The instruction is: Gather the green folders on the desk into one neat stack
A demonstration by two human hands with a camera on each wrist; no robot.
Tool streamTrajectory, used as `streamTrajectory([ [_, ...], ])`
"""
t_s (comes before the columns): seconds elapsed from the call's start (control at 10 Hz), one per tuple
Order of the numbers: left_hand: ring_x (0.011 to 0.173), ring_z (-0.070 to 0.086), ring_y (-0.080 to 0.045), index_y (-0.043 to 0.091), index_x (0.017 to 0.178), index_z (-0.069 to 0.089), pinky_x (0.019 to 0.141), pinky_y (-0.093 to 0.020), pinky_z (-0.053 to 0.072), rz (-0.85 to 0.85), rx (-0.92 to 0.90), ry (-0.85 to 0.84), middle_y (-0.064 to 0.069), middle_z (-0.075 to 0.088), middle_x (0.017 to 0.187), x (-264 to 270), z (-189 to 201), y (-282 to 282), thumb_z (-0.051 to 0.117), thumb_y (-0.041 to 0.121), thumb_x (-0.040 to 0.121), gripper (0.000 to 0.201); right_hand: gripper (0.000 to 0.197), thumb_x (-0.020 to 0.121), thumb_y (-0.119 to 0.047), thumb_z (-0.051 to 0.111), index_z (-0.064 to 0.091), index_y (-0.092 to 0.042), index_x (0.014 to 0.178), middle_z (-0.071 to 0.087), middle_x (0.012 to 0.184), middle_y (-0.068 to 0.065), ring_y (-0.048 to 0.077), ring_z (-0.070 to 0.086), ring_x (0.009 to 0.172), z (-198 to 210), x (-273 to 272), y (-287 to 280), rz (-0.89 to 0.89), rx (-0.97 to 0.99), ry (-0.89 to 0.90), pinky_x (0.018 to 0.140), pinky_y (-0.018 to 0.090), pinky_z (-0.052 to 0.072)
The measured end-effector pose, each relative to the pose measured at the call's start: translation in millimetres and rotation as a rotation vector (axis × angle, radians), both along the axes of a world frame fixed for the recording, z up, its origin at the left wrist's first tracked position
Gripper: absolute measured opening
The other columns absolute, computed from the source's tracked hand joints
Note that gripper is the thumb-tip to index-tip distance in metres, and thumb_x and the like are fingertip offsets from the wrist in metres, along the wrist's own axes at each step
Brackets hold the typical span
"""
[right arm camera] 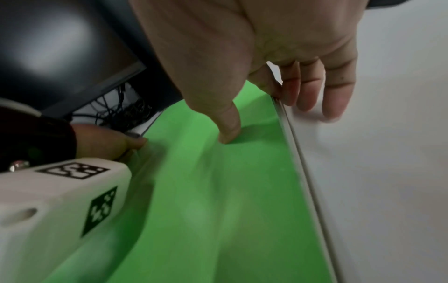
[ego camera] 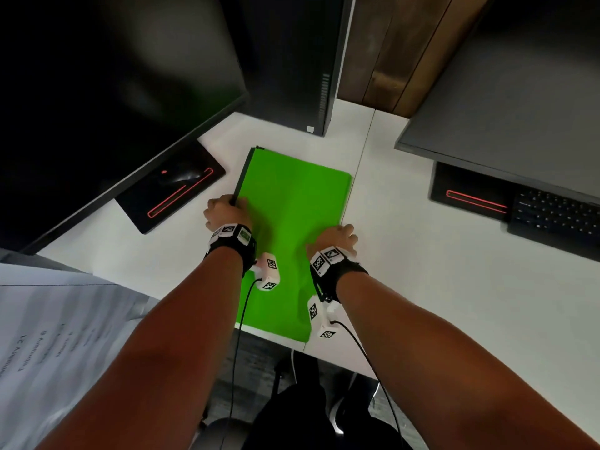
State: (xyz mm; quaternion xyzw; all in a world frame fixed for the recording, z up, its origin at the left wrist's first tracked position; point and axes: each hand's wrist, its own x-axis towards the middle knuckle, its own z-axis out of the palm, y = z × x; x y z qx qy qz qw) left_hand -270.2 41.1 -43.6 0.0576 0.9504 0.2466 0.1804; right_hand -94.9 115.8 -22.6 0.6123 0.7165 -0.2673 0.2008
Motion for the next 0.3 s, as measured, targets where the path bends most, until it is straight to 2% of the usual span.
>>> streamTrajectory([
  [0.2, 0.116, 0.052, -0.038, 0.020, 0.122, 0.064, 0.096, -0.050, 0.039, -0.040, -0.072, 0.006, -0.015, 0.058, 0.126, -2.1, -5.3, 0.2, 0.050, 0.039, 0.089, 0.040, 0.092, 0.083, -0.044, 0.064, 0.016, 0.003, 0.146, 0.035, 0.137, 0.014, 0.031, 0.042, 0.123, -2.3, -0.2, -3.9, -0.031, -0.015, 0.056, 0.094, 0.043, 0.044],
  [0.3, 0.132, 0.041, -0.036, 0.018, 0.145, 0.039, 0.105, -0.054, 0.031, 0.039, -0.038, 0.038, -0.014, 0.045, 0.147, 2.6, 7.5, -2.6, 0.047, 0.043, 0.093, 0.059, 0.098, 0.084, -0.048, 0.061, 0.005, -0.005, 0.152, 0.025, 0.149, 0.018, 0.037, 0.035, 0.134, 15.5, 19.5, 7.1, -0.140, -0.032, 0.208, 0.104, 0.047, 0.037],
])
